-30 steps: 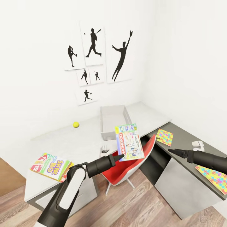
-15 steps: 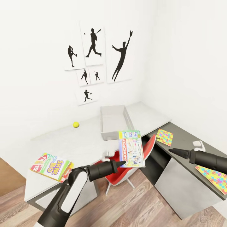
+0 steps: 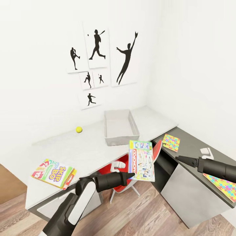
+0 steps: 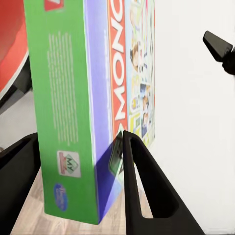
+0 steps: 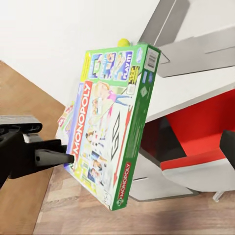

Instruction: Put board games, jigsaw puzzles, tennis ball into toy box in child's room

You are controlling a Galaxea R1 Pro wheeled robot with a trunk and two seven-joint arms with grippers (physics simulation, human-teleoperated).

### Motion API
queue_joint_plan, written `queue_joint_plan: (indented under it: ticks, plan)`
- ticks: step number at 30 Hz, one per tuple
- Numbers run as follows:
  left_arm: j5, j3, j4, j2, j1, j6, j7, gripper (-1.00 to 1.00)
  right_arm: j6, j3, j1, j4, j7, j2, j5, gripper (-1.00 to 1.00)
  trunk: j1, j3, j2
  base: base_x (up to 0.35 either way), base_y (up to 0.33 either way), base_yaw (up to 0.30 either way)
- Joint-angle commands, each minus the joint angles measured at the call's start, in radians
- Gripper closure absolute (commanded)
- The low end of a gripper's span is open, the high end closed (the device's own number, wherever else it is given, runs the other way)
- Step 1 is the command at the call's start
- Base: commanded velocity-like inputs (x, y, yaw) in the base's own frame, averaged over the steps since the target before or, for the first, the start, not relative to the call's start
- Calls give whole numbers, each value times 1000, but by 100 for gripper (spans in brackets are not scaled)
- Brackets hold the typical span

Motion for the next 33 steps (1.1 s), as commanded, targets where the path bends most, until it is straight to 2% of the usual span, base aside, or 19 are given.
queue_joint_plan:
  ticks: [1,6,11,22,33]
  plan:
    - [2,1,0,0,-1,5,0,100,4,-1,-1,0,4,0,2,-100,1,-2,-2,0,0,0]
    - [1,-54,6,-1,-3,-16,-5,100,4,5,0,0,6,1,2,-100,1,-2,-2,0,0,0]
    - [0,-78,8,-2,-5,-25,-40,100,4,7,-1,0,6,2,-1,-100,1,-2,-2,0,0,0]
    - [-1,-90,5,-3,-6,-46,-128,100,4,9,-2,5,6,5,-4,-100,1,-2,-2,0,0,0]
    - [-1,-90,-4,-5,-6,-52,-147,100,4,16,-1,6,6,6,-9,-100,1,-2,-2,0,0,0]
